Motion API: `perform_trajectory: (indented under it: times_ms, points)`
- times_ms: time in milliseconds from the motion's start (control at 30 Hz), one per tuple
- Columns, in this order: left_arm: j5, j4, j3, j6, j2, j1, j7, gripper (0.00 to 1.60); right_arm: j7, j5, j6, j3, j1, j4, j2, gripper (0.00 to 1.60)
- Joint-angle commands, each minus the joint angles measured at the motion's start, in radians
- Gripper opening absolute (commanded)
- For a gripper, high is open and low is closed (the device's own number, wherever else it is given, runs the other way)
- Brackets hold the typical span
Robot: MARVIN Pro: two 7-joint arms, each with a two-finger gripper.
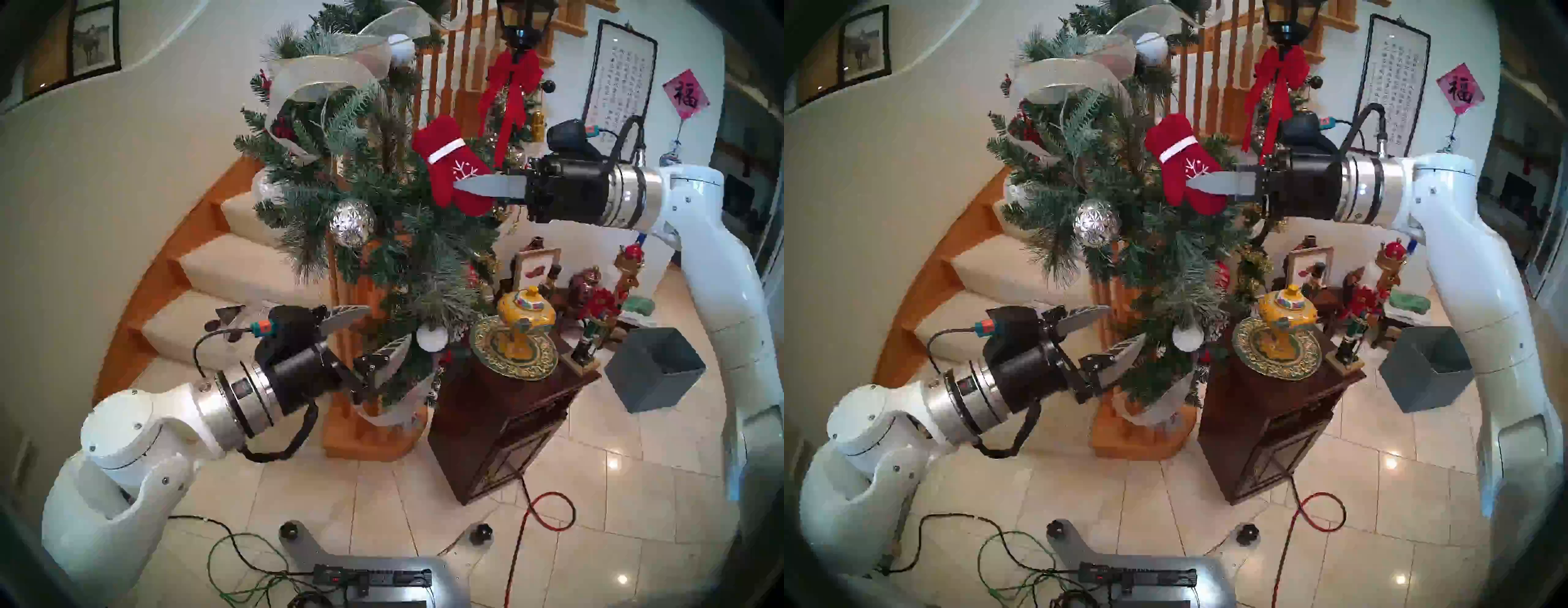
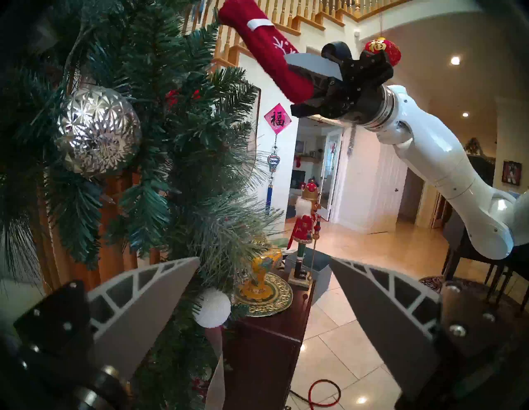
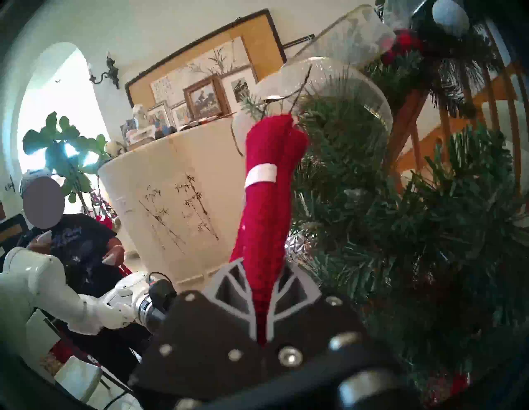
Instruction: Hang the ornament onto the Christmas-tree-style decoration
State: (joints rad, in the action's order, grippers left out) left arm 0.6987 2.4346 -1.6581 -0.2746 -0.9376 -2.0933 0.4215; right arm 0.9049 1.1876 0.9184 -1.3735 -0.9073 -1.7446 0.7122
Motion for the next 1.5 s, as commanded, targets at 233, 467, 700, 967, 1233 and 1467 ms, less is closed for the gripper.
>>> perform_trajectory:
  times_ms: [233, 467, 700, 967, 1233, 1467]
  points:
    - [-0.003, 0.009, -0.001, 0.001, -0.002, 0.002, 0.001, 1.60, -0.043, -0.017, 0.015, -0.019, 0.032, 0.026, 0.000, 0.00]
    - [-0.004, 0.009, -0.001, 0.001, -0.004, 0.002, 0.002, 1.60, -0.056, -0.008, 0.028, -0.042, 0.004, 0.021, -0.012, 0.00]
    - [-0.005, 0.009, -0.001, 0.000, -0.005, 0.002, 0.003, 1.60, -0.058, 0.015, 0.042, -0.086, -0.074, -0.002, -0.050, 0.00]
    - [-0.006, 0.009, -0.001, -0.001, -0.007, 0.002, 0.004, 1.60, -0.033, 0.045, 0.042, -0.123, -0.189, -0.040, -0.090, 0.00]
    - [-0.007, 0.009, -0.002, -0.001, -0.008, 0.002, 0.005, 1.60, -0.009, 0.064, 0.042, -0.147, -0.267, -0.082, -0.106, 0.00]
    - [-0.008, 0.009, -0.002, -0.002, -0.009, 0.002, 0.006, 1.60, 0.016, 0.083, 0.035, -0.161, -0.303, -0.110, -0.115, 0.00]
